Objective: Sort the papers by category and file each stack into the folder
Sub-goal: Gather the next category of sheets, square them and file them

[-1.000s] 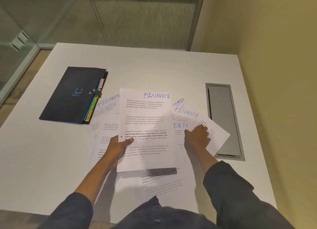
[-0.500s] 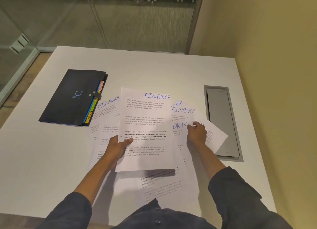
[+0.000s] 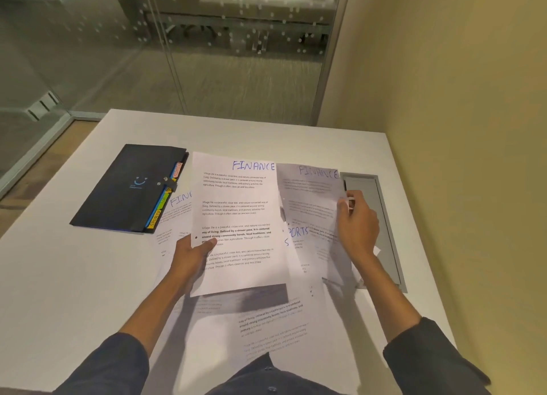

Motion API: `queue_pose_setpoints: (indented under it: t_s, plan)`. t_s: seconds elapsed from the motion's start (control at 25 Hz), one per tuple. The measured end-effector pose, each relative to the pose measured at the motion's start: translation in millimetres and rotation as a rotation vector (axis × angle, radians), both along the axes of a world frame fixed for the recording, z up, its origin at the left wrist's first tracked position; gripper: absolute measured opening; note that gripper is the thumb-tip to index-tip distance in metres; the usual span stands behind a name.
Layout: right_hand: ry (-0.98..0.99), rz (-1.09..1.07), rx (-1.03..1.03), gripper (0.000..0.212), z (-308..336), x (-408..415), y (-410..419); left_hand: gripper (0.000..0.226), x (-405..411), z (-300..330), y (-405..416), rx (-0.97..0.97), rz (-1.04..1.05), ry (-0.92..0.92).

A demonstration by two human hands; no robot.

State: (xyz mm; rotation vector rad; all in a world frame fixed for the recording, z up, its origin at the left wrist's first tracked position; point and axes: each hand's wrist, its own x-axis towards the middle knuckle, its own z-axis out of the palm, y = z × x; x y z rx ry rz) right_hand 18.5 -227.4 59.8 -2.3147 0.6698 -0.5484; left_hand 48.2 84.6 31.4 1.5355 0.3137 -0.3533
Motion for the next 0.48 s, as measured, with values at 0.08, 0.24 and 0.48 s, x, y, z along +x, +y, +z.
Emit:
queue_pose_setpoints:
  t_s: [0.08,0.24,0.48]
  plan:
    - [-0.114,-0.014,-0.027,0.024,19,-5,-3,0.033,1,7,0,0.003,0.006,-0.035]
    - [-0.365,-0.008,0.096,0.022,66,-12,-11,0.028,2,25,-1,0.032,0.036,-0.111]
    - [-0.582,0.074,0.449,0.006,104,-4,-22,0.031,1,37,-8,0.064,-0.037,-0.163]
